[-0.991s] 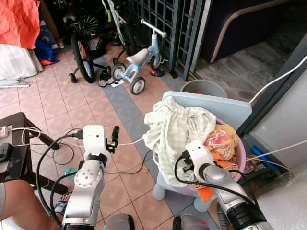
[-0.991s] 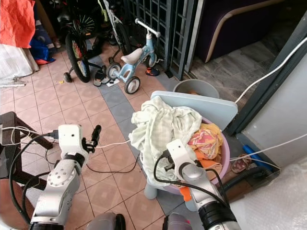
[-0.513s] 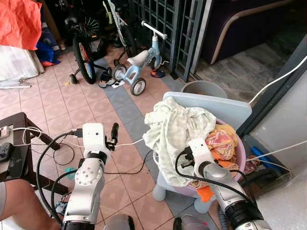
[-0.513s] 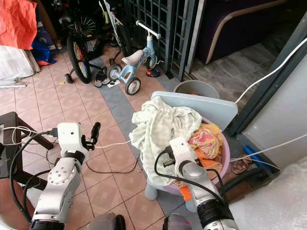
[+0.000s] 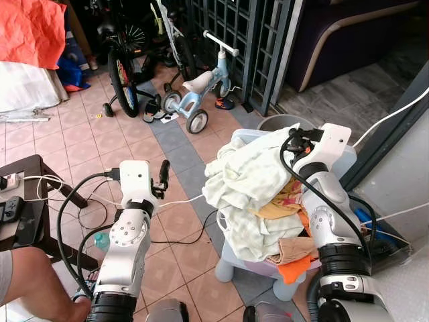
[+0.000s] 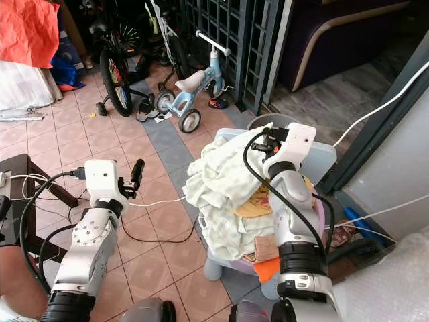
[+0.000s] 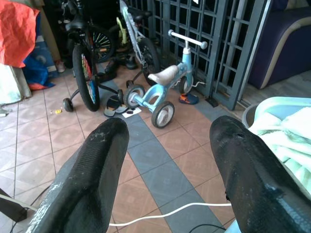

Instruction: Clothes washing

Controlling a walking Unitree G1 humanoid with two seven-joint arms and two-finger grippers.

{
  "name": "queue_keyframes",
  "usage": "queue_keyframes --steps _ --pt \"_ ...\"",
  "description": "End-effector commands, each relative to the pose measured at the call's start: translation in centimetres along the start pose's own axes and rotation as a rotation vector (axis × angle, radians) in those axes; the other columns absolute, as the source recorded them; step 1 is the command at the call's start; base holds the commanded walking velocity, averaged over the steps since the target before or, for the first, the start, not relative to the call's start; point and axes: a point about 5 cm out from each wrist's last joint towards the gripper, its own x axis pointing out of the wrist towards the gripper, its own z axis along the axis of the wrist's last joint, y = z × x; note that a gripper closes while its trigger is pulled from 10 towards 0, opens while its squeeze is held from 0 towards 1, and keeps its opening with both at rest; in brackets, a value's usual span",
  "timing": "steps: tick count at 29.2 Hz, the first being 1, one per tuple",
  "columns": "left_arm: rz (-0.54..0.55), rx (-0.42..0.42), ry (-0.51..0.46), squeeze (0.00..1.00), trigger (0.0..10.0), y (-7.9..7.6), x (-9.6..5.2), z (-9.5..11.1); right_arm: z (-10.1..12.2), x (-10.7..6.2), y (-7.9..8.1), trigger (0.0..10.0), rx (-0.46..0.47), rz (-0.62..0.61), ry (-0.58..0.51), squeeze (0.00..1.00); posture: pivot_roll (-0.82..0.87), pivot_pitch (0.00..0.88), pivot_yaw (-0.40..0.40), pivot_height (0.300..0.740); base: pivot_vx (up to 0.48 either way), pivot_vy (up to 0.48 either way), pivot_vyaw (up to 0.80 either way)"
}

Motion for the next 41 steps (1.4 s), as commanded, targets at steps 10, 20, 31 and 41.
queue_keyframes --steps 10,20,31,41 --pt "0.025 -0.004 0.011 0.0 10.0 0.2 0.2 -0.4 8.4 0.8 -2.4 0.0 -0.148 -0.048 -0.28 0.0 -0.01 0.038 0.065 0.74 0.0 0.0 0.0" --pt "0.017 -0.012 0.039 0.0 10.0 -0.8 0.4 -0.7 6.1 -0.8 -3.1 0.0 -0.156 -0.03 -0.178 0.0 -0.03 0.046 0.072 0.74 0.0 0.0 0.0" --pt "-0.023 0.008 0.019 0.0 10.0 -1.2 0.0 -0.6 3.3 -2.0 2.1 10.0 -0.208 0.107 -0.13 0.0 -0.03 0.051 0.064 0.74 0.0 0.0 -0.22" --pt "-0.011 -0.014 0.042 0.0 10.0 -1.4 -0.1 -1.0 3.1 -2.6 2.7 10.0 -0.206 0.129 -0.117 0.0 -0.03 0.057 0.061 0.74 0.0 0.0 -0.63"
